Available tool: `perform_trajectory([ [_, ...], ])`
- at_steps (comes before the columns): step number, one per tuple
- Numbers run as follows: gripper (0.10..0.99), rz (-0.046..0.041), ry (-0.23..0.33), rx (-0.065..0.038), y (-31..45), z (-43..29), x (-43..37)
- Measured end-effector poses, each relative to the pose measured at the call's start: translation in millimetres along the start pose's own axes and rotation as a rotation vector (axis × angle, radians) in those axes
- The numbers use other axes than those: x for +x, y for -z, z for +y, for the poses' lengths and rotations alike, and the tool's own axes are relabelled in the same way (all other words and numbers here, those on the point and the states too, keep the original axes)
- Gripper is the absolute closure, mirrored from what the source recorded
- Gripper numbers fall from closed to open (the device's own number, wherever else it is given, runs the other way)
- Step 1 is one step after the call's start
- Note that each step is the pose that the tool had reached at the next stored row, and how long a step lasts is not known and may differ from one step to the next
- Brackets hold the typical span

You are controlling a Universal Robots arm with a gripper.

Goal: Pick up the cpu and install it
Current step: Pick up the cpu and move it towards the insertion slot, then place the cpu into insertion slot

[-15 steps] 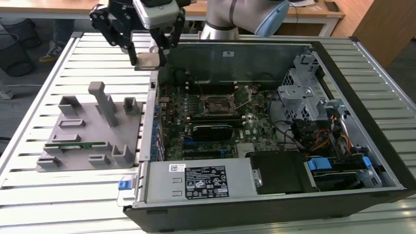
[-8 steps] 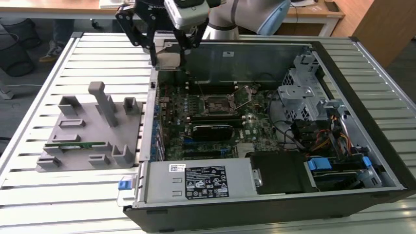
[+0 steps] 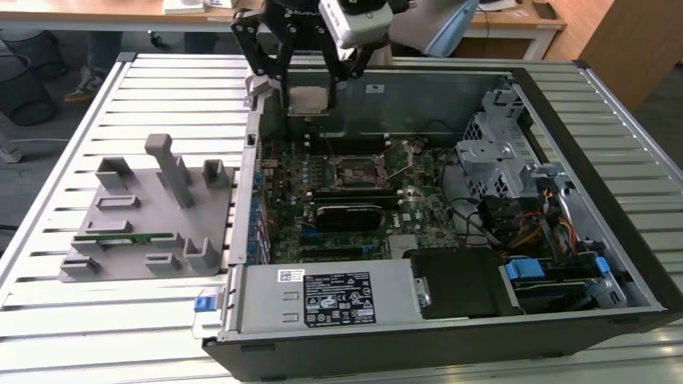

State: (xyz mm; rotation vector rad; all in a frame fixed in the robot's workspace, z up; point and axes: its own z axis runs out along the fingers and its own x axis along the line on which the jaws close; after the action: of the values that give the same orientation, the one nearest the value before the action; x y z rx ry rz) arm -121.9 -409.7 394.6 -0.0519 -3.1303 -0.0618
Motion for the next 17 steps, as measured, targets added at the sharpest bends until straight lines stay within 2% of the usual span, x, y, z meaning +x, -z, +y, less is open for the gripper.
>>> perform_trajectory([
  [11,0.541,0.0000,0.000,-0.001,-0.2,2.8,-42.5],
  [13,0.541,0.0001,0.000,-0.001,-0.2,2.9,-46.3],
  [17,0.541,0.0000,0.000,-0.001,-0.2,3.0,-47.4],
])
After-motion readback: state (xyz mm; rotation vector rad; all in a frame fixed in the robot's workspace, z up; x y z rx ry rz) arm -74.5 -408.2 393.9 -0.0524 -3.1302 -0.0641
